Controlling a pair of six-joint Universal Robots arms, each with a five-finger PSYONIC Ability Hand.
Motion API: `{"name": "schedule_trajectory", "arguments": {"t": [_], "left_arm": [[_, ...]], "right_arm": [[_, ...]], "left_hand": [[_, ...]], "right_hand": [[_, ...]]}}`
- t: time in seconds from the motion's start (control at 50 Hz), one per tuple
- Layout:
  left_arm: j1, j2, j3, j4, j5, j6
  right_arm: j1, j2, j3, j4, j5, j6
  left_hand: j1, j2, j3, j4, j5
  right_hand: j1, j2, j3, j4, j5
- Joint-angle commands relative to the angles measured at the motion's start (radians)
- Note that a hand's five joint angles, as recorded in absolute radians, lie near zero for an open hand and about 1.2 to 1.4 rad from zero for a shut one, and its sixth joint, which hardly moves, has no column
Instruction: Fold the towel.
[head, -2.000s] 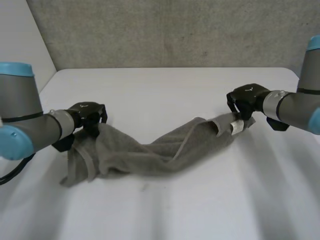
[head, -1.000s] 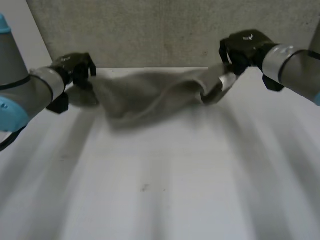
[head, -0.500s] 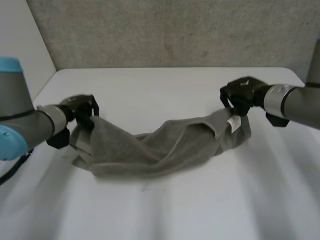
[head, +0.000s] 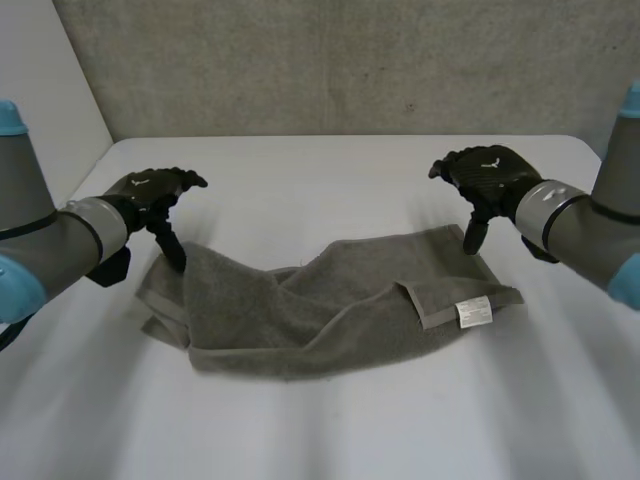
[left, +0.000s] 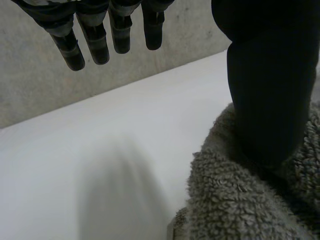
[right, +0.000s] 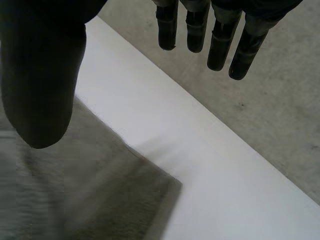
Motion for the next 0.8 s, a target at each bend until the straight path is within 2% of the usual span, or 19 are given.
{"name": "schedule_trajectory", "arguments": {"t": [0.02,0.16,0.28,0.32,0.44,0.48,0.64,0.8], "left_arm": [[-0.006,0.136,-0.194,0.053,0.001,0.006],[-0.023,0.234,-0.346,0.11,-0.005,0.009],[-0.023,0.266,-0.396,0.136,-0.005,0.009],[-0.023,0.275,-0.416,0.148,-0.005,0.009],[-0.012,0.278,-0.433,0.156,-0.004,0.009],[-0.009,0.278,-0.436,0.159,-0.004,0.009],[-0.006,0.278,-0.435,0.159,-0.004,0.009],[-0.005,0.28,-0.436,0.161,-0.002,0.009]], "right_arm": [[0.103,-0.043,0.168,-0.028,0.068,0.076],[0.193,-0.045,0.26,-0.125,0.131,0.208],[0.248,-0.003,0.257,-0.189,0.199,0.21],[0.265,0.035,0.24,-0.218,0.243,0.191],[0.282,0.115,0.203,-0.236,0.283,0.127],[0.284,0.142,0.196,-0.243,0.311,0.075],[0.258,0.116,0.24,-0.32,0.391,0.001],[0.233,0.024,0.302,-0.337,0.385,-0.007]], "left_hand": [[0.02,0.032,0.029,0.028,0.012],[0.02,0.032,0.029,0.028,0.012],[0.02,0.032,0.029,0.028,0.012],[0.018,0.029,0.026,0.025,0.009],[0.018,0.029,0.026,0.025,0.009],[0.018,0.029,0.026,0.025,0.009],[0.018,0.029,0.026,0.025,0.009],[0.02,0.032,0.029,0.028,0.012]], "right_hand": [[-0.056,-0.085,-0.074,-0.088,-0.063],[-0.056,-0.085,-0.074,-0.088,-0.063],[-0.056,-0.085,-0.074,-0.088,-0.063],[-0.041,-0.07,-0.058,-0.073,-0.047],[0.042,0.013,0.025,0.01,0.035],[0.208,0.18,0.191,0.176,0.202],[0.479,0.45,0.462,0.447,0.472],[0.485,0.456,0.468,0.453,0.479]]}}
